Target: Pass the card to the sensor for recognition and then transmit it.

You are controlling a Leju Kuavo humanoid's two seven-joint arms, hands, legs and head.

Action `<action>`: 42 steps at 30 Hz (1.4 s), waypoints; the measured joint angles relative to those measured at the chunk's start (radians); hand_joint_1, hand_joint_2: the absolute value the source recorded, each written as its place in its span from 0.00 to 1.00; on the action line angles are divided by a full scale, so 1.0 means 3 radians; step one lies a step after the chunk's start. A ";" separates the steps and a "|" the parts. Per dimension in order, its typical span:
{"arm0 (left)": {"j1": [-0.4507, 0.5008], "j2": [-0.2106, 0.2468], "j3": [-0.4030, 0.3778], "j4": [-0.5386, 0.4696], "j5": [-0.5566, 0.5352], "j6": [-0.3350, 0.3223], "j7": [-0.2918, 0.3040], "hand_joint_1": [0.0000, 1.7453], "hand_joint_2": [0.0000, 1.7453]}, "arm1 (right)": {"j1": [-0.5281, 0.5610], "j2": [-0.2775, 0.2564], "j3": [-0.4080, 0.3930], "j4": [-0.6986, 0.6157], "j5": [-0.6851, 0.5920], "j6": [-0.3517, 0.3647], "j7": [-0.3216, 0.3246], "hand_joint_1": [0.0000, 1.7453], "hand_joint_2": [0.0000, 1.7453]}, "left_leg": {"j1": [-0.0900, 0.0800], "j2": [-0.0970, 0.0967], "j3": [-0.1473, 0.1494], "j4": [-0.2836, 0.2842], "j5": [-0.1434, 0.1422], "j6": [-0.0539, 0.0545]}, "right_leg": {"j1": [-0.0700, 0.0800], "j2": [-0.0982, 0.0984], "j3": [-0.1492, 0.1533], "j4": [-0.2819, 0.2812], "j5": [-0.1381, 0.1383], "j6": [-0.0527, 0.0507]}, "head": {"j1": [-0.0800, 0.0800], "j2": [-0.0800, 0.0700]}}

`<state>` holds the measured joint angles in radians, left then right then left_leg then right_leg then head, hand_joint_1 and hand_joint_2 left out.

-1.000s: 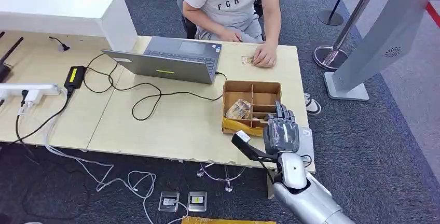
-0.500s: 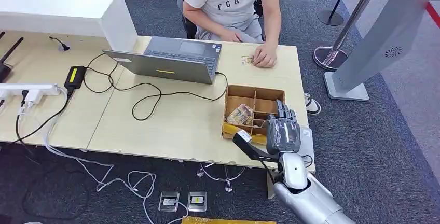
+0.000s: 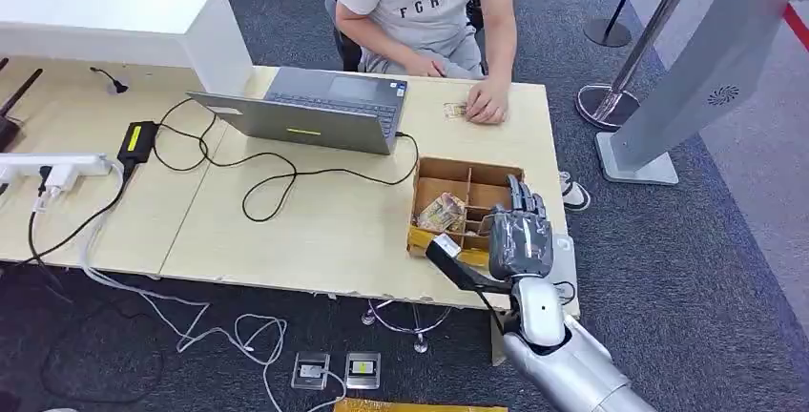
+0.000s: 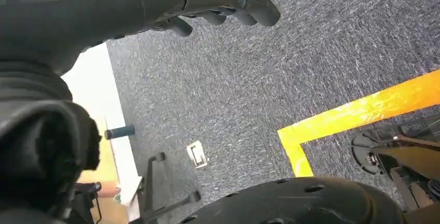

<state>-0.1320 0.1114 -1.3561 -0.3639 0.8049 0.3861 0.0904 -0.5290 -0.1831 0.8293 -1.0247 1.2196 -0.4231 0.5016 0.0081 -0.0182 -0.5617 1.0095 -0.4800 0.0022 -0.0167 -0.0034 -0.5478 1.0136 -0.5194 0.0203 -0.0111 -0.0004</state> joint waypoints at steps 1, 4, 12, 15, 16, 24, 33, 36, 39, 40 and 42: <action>0.0000 0.0000 0.0006 0.0000 -0.0001 0.0000 0.0000 0.00 0.00 | -0.0008 -0.0001 0.0000 -0.0047 0.0020 0.0009 -0.0001 1.00 1.00 | 0.0000 0.0000 0.0000 0.0000 0.0000 0.0000 | 0.0000 0.0000 0.0000 0.0000 0.0000 0.0000 | 0.0000 -0.0001; 0.0000 -0.0001 0.0014 0.0000 -0.0019 0.0000 0.0000 0.00 0.00 | -0.0038 -0.0001 -0.0015 -0.0203 0.0081 0.0033 -0.0001 1.00 1.00 | 0.0000 0.0001 0.0001 0.0000 0.0000 0.0000 | 0.0000 0.0000 0.0000 0.0000 0.0000 0.0000 | 0.0000 -0.0001; 0.0002 -0.0010 0.0015 0.0000 -0.0062 -0.0011 -0.0005 0.00 0.00 | -0.0085 -0.0005 -0.0089 -0.0514 0.0151 0.0025 0.0014 1.00 1.00 | 0.0000 0.0001 0.0001 0.0000 0.0000 0.0000 | 0.0000 0.0000 0.0000 0.0000 0.0000 0.0000 | 0.0000 -0.0001; 0.0002 -0.0014 0.0015 0.0000 -0.0071 -0.0023 -0.0008 0.00 0.00 | -0.0085 -0.0009 -0.0104 -0.0575 0.0153 0.0016 0.0029 1.00 1.00 | 0.0000 0.0001 0.0001 0.0000 0.0000 0.0000 | 0.0000 0.0000 0.0000 0.0000 0.0000 0.0000 | 0.0000 -0.0001; 0.0002 -0.0015 0.0015 0.0000 -0.0072 -0.0029 -0.0008 0.00 0.00 | -0.0085 -0.0010 -0.0111 -0.0581 0.0151 0.0009 0.0032 1.00 1.00 | 0.0000 0.0001 0.0001 0.0000 0.0000 0.0000 | 0.0000 0.0000 -0.0001 0.0000 0.0000 0.0000 | 0.0000 -0.0001; 0.0002 -0.0029 0.0015 0.0000 -0.0084 -0.0039 -0.0008 0.00 0.00 | -0.0097 -0.0020 -0.0187 -0.0545 0.0172 0.0043 0.0094 1.00 1.00 | 0.0000 0.0001 0.0000 0.0000 0.0000 0.0000 | 0.0000 0.0000 -0.0001 0.0000 0.0000 0.0000 | 0.0000 -0.0001; 0.0003 -0.0051 0.0017 0.0000 -0.0057 -0.0039 0.0003 0.00 0.00 | -0.0162 -0.0031 -0.0266 -0.0307 0.0163 0.0003 0.0170 1.00 1.00 | 0.0000 0.0000 0.0000 0.0000 0.0000 0.0000 | 0.0000 0.0000 -0.0001 0.0000 0.0000 0.0000 | 0.0000 -0.0001; 0.0003 -0.0052 0.0017 0.0000 -0.0030 -0.0037 0.0015 0.00 0.00 | -0.0196 -0.0031 -0.0287 -0.0260 0.0173 0.0005 0.0179 1.00 1.00 | 0.0000 0.0000 -0.0001 0.0000 0.0000 0.0000 | 0.0000 0.0000 -0.0001 0.0000 0.0000 0.0000 | 0.0000 -0.0001; 0.0003 -0.0052 0.0019 0.0000 0.0003 -0.0029 0.0022 0.00 0.00 | -0.0243 -0.0029 -0.0294 -0.0224 0.0220 0.0008 0.0175 1.00 1.00 | 0.0000 0.0001 0.0000 0.0000 0.0000 0.0000 | 0.0000 0.0000 -0.0001 0.0000 0.0000 0.0000 | 0.0000 -0.0001; 0.0003 -0.0052 0.0023 0.0000 0.0011 -0.0024 0.0022 0.00 0.00 | -0.0255 -0.0028 -0.0294 -0.0213 0.0234 0.0005 0.0173 1.00 1.00 | 0.0000 0.0000 0.0000 0.0000 0.0000 0.0000 | 0.0000 0.0000 -0.0001 0.0000 0.0000 0.0000 | 0.0000 -0.0001; 0.0006 -0.0060 0.0032 0.0000 0.0028 -0.0019 0.0022 0.00 0.00 | -0.0276 -0.0024 -0.0294 -0.0201 0.0260 0.0008 0.0164 1.00 1.00 | 0.0000 0.0000 -0.0001 0.0000 0.0000 0.0000 | 0.0000 0.0000 0.0000 0.0000 0.0000 0.0000 | 0.0000 -0.0001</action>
<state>-0.1301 0.0935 -1.3466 -0.3639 0.8133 0.3803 0.0969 -0.6117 -0.1904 0.7412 -1.0849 1.2977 -0.4208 0.5509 0.0081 -0.0181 -0.5619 1.0095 -0.4800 0.0021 -0.0166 -0.0035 -0.5479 1.0137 -0.5194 0.0203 -0.0111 -0.0008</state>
